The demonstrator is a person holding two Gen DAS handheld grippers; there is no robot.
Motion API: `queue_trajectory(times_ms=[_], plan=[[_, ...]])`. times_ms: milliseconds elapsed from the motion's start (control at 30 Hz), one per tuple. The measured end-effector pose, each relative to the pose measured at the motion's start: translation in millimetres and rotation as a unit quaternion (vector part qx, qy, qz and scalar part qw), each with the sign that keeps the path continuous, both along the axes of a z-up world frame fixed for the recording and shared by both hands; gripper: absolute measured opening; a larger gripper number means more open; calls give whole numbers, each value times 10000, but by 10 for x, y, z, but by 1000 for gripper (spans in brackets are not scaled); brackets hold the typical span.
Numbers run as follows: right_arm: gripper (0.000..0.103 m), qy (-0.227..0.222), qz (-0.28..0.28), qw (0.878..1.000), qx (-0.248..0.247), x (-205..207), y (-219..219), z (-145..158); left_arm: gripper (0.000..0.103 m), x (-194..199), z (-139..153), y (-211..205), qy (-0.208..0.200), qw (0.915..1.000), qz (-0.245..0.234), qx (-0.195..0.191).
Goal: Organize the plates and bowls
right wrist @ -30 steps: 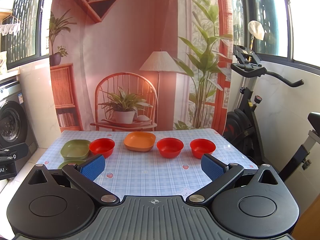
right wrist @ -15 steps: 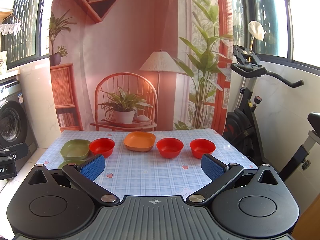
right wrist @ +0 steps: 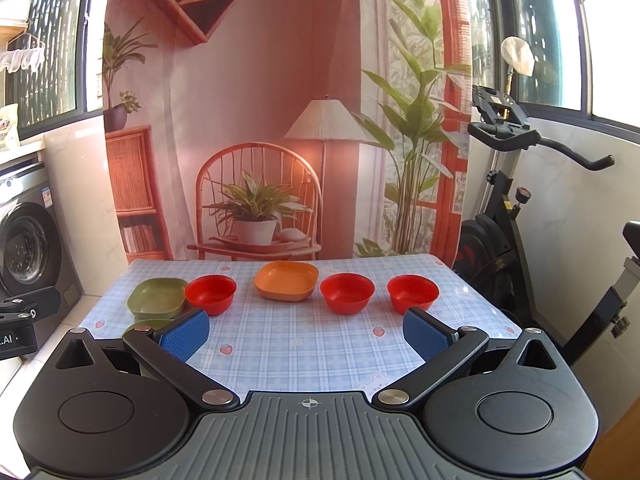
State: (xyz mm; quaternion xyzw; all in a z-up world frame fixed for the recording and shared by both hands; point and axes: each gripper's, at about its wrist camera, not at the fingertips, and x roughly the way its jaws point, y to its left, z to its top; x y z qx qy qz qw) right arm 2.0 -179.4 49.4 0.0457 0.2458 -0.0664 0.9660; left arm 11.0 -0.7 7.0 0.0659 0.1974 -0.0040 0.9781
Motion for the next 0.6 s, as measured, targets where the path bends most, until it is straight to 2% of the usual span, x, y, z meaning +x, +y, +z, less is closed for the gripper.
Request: queue_trajectory(times_ms=[100,300,433,600], plan=[[103,5,-39,9999,143,163,-104,5,102,152,33,38,-18,9999,36,-129],[103,-585,88,9959,684,613,-404,67,102,652,190,196,-218,9987,429,-185],[103,-871,180,9948,494,997,-471,103,101,977,289,323,-329,9972,634,-230],[103,-972,431,9934,419,1493,-460,138,101,1406,370,426,-303,9964,773,-150]])
